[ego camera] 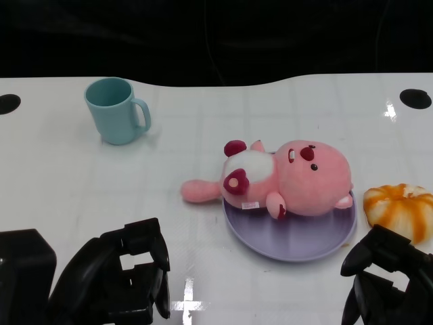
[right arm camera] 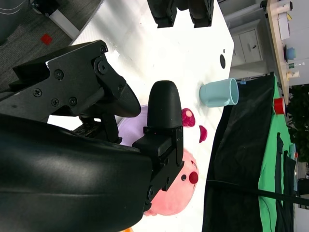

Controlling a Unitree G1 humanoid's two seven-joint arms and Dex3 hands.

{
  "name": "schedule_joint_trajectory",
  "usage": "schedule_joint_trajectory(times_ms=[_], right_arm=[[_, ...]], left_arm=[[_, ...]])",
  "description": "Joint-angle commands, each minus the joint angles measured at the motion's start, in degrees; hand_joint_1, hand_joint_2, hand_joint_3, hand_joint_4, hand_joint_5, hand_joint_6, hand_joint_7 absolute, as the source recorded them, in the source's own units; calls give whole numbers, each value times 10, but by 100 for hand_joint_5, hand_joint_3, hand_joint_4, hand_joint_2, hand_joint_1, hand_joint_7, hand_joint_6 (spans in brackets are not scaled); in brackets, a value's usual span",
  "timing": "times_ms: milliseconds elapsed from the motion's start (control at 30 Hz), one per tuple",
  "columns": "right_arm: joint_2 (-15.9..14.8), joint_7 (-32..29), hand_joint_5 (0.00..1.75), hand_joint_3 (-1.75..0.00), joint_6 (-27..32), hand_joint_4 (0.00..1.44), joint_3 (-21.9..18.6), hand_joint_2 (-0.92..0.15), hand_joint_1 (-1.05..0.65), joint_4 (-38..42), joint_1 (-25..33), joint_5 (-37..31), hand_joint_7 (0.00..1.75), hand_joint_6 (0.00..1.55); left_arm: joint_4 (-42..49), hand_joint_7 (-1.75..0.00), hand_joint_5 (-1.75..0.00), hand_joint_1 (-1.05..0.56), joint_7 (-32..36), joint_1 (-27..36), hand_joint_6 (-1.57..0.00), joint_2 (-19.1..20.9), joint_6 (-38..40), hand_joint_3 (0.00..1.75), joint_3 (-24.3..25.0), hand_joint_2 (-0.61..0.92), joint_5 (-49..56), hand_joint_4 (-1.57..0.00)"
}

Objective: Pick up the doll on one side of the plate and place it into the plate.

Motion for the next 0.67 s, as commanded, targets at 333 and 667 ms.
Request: schedule_joint_trajectory(times_ms=[333,667], right_arm=[[-3,-8,175,-124,-1,64,5,-70,-6,-13,3,-3,174,43],[-5,-8,175,-122,3,64,4,-70,-7,-15,3,-1,175,42]], left_arm=[[5,-175,-175,-17,-13,-5,-74,16,34,144,2,39,1,-91],[6,-175,-175,-16,-13,-9,-73,20,39,142,0,40,12,-90]])
